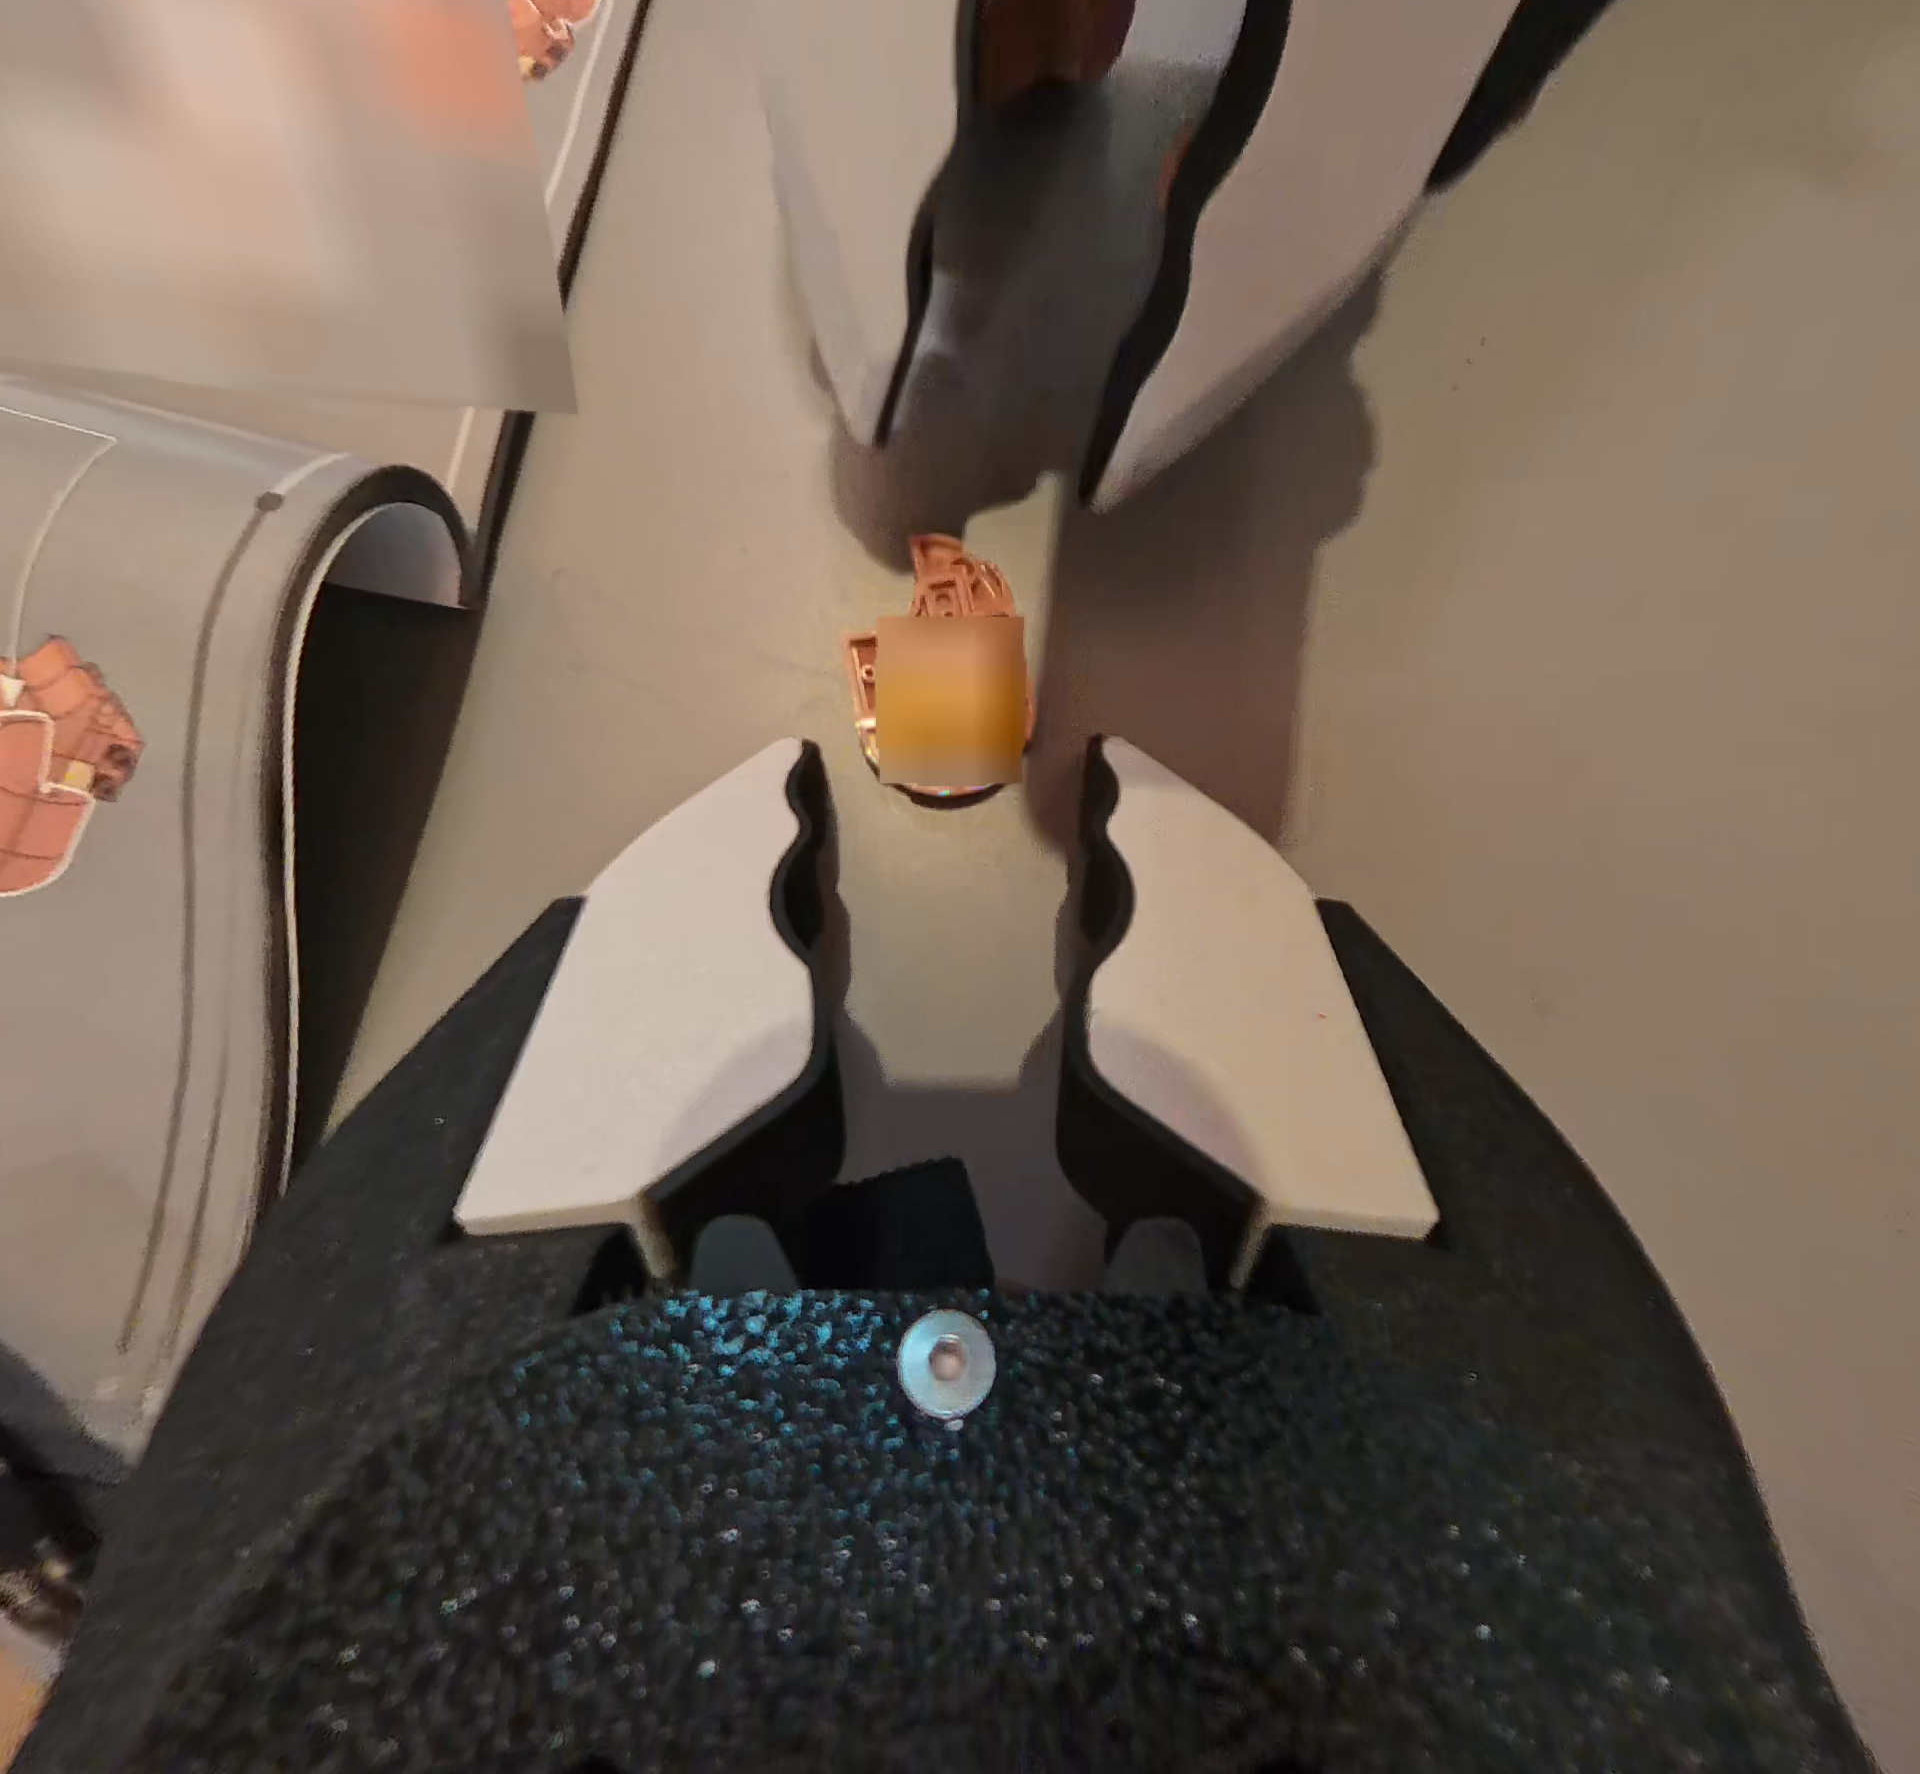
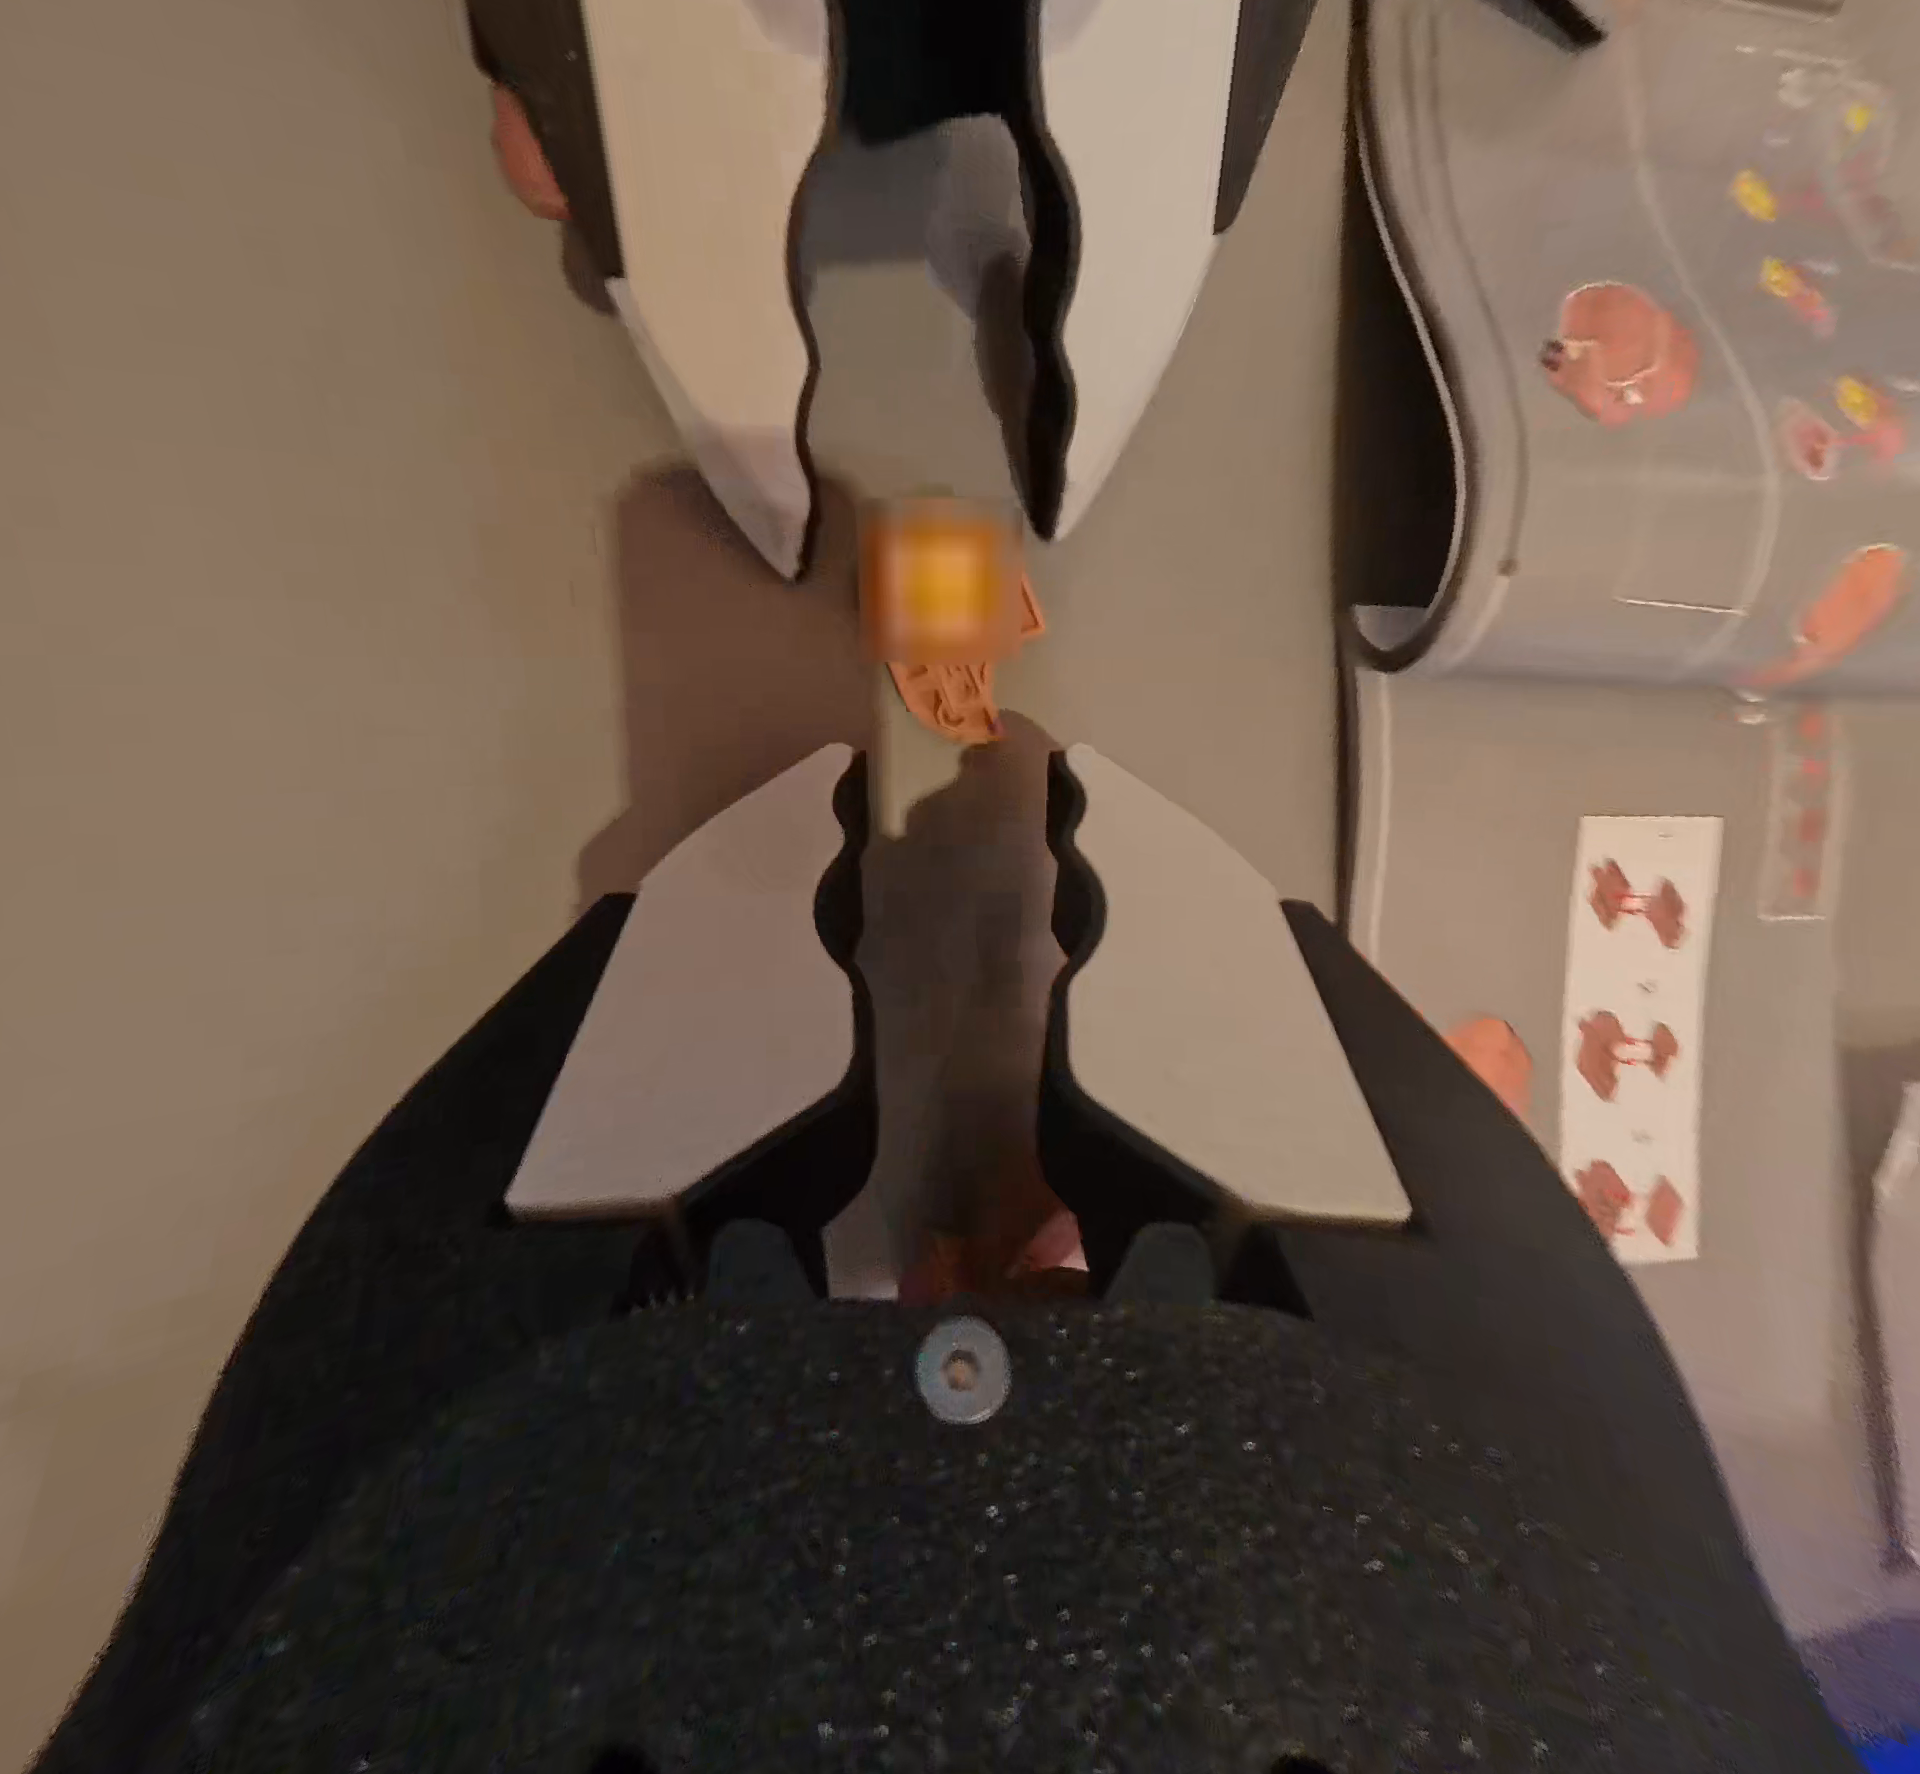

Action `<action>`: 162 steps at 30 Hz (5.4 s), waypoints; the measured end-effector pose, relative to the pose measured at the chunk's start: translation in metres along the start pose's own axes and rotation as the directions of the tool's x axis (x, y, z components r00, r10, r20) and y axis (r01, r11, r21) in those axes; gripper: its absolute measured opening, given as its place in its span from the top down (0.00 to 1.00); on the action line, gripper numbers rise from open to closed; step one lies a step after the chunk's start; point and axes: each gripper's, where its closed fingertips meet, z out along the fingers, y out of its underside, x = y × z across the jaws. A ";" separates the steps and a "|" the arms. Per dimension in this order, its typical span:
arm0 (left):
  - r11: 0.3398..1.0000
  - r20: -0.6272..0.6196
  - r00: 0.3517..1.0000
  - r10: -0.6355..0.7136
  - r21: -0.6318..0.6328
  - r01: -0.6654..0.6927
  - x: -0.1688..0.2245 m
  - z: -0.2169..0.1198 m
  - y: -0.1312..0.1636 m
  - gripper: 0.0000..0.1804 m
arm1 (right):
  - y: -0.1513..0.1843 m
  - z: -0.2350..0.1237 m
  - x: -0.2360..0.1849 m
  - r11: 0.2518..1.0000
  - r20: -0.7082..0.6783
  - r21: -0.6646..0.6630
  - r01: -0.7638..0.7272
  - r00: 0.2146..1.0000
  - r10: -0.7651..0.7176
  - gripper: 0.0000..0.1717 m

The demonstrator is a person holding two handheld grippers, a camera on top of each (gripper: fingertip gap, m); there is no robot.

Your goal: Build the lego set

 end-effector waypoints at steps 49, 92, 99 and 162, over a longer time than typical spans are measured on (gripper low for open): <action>0.978 -0.097 0.991 -0.093 0.175 0.109 0.006 -0.001 -0.028 0.86 | -0.018 0.003 -0.001 0.969 -0.273 0.101 0.225 0.943 -0.191 0.80; 0.060 0.656 0.080 0.750 0.053 -0.997 0.040 0.033 -0.144 0.97 | 0.061 -0.077 -0.004 0.889 -0.072 0.402 -0.219 0.960 0.269 0.72; 0.042 0.646 0.065 0.761 0.051 -0.998 0.038 0.037 -0.140 0.97 | 0.061 -0.070 -0.007 0.890 -0.061 0.400 -0.219 0.962 0.265 0.79; 0.826 -0.199 0.958 -0.204 0.490 0.278 -0.011 0.036 -0.140 0.89 | 0.146 -0.107 -0.033 0.849 -0.291 0.280 -0.448 0.804 0.519 0.79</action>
